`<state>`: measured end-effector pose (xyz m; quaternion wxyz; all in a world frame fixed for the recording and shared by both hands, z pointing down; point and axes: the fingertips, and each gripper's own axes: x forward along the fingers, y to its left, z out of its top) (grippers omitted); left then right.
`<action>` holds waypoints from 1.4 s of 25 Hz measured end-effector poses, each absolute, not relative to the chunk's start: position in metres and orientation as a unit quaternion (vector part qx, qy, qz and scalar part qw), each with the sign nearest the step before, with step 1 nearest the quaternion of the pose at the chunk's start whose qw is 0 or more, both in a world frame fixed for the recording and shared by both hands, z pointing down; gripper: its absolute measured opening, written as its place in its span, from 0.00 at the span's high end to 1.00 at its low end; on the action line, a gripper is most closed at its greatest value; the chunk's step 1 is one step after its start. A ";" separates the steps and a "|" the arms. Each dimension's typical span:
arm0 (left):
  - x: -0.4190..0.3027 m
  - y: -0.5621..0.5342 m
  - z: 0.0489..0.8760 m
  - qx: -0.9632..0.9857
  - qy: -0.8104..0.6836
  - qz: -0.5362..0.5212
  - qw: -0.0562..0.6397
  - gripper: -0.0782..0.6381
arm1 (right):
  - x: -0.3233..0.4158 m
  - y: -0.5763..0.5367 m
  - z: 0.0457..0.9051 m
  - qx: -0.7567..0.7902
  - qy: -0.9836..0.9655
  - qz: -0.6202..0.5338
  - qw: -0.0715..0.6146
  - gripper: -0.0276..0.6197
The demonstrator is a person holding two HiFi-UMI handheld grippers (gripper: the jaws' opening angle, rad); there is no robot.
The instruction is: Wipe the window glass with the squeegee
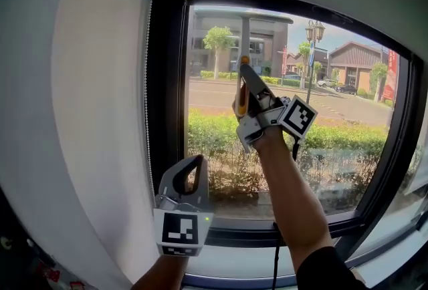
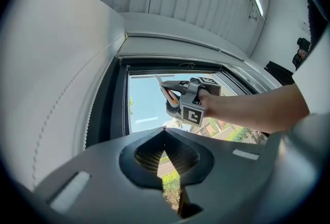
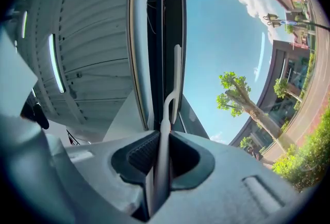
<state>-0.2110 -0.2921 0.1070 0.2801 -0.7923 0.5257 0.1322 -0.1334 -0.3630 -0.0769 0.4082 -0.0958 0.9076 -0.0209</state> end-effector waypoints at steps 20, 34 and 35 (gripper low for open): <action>-0.196 -0.320 0.173 -0.807 0.545 0.119 0.194 0.88 | -0.137 -0.371 0.025 -0.104 0.915 -0.078 0.383 0.88; -0.190 -0.328 0.205 -0.809 0.549 0.111 0.178 0.88 | -0.131 -0.363 0.149 -0.139 0.916 -0.130 0.353 0.88; -0.189 -0.328 0.205 -0.809 0.549 0.111 0.179 0.88 | -0.131 -0.363 0.148 -0.139 0.916 -0.131 0.352 0.88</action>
